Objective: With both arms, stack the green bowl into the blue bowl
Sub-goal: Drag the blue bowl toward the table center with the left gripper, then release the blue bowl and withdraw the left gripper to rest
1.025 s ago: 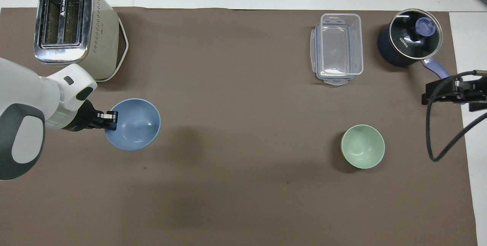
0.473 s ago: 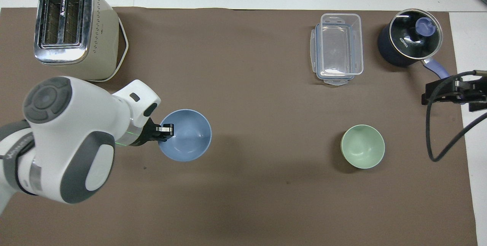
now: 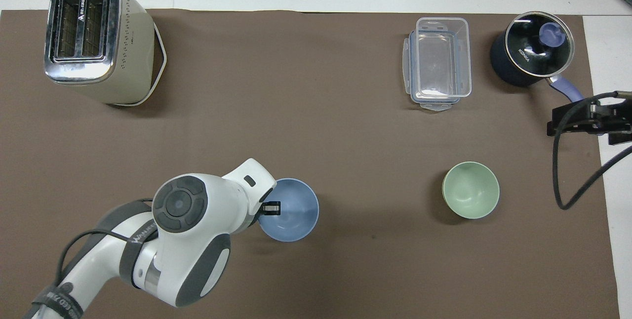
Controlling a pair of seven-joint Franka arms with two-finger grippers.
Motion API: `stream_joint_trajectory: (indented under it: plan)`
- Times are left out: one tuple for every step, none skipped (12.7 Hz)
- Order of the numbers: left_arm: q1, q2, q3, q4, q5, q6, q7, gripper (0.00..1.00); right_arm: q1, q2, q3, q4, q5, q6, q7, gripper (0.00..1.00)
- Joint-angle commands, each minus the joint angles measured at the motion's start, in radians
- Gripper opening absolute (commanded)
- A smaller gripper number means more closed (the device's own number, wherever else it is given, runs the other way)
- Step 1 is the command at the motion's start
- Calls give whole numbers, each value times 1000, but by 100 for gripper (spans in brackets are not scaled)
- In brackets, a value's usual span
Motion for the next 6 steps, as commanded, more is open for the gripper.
stream_joint_trajectory:
  plan:
    - [-65,32,19,-59,-16,111,-7,0,-3,-3,3,-2,13,-6,15,100]
    - [-74,41,19,-75,-16,151,-6,6,-3,-3,3,-1,13,-6,15,100]
    - [-72,43,19,-74,-16,164,2,68,-6,-3,2,-1,13,-6,15,100]
    - [-71,53,22,-60,-16,163,-3,100,-6,-3,3,-1,13,-6,15,100]
    - [-56,64,23,-33,-16,150,2,100,-7,-3,3,-1,13,-6,13,100]
    - [-31,63,27,-13,-16,132,6,100,-7,-3,3,-2,13,-6,13,100]
